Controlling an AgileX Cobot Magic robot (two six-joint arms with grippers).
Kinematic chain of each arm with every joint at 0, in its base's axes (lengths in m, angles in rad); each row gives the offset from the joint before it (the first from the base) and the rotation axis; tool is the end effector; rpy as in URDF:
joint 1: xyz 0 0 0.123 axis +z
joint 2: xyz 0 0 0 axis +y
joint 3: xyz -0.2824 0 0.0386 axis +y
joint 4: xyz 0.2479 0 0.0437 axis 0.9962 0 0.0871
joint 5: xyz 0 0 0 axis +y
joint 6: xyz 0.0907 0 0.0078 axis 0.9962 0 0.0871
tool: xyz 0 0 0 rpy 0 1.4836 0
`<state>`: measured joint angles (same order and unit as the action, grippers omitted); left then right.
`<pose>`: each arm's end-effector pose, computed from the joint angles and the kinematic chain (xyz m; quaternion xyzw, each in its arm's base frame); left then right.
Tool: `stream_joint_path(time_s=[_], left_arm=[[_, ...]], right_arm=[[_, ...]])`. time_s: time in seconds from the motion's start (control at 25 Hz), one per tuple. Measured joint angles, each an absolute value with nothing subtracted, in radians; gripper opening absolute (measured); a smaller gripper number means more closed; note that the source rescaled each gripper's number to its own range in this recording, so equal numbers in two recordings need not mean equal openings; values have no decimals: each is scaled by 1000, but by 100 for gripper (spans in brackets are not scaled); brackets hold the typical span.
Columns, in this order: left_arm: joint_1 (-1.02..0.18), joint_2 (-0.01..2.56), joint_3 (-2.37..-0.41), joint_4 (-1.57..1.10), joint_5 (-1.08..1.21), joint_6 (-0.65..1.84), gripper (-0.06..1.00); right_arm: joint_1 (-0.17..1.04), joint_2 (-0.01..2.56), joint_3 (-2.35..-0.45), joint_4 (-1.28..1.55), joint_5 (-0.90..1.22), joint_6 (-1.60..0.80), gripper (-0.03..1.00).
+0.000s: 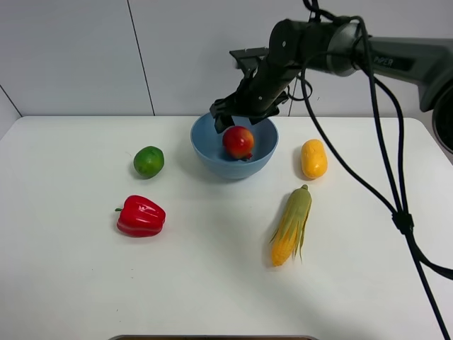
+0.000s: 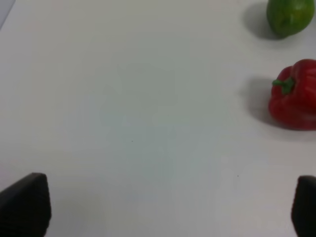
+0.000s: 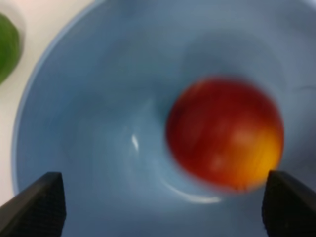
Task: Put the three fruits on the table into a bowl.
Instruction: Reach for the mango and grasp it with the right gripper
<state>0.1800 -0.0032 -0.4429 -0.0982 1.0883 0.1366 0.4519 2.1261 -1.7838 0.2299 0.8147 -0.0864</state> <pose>0.0008 -0.0079 0.2593 -0.0177 0.8725 0.0281 0.4874 0.4197 0.2205 0.2224 -0.2024 0.9425 0.1434 0.2239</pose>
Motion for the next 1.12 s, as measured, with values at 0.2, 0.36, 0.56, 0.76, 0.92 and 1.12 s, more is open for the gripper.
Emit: stream_joint_path(time_s=[0.2,0.36,0.56,0.76,0.92,1.12], left_arm=[[180,-3,-443,-98,1088,137,100],[180,-3,-443,-98,1088,137,100],[180,-3,-443,-98,1088,137,100],[180,-3,-443,-98,1088,137,100],[180,-3,-443,-98,1088,137,100],[180,-3,-443,-98,1088,137,100]], right_arm=[[365,2086,-1897,177,984,-15,61],[281,2074,-1910,134,1076,10,61],[197,2073,-1910,106,1177,40,61],[149,2073,-1907,94,1211,65,61],[144,2075,-1885,55,1221,94,61],[144,2131,-1883,67,1221,100,61]])
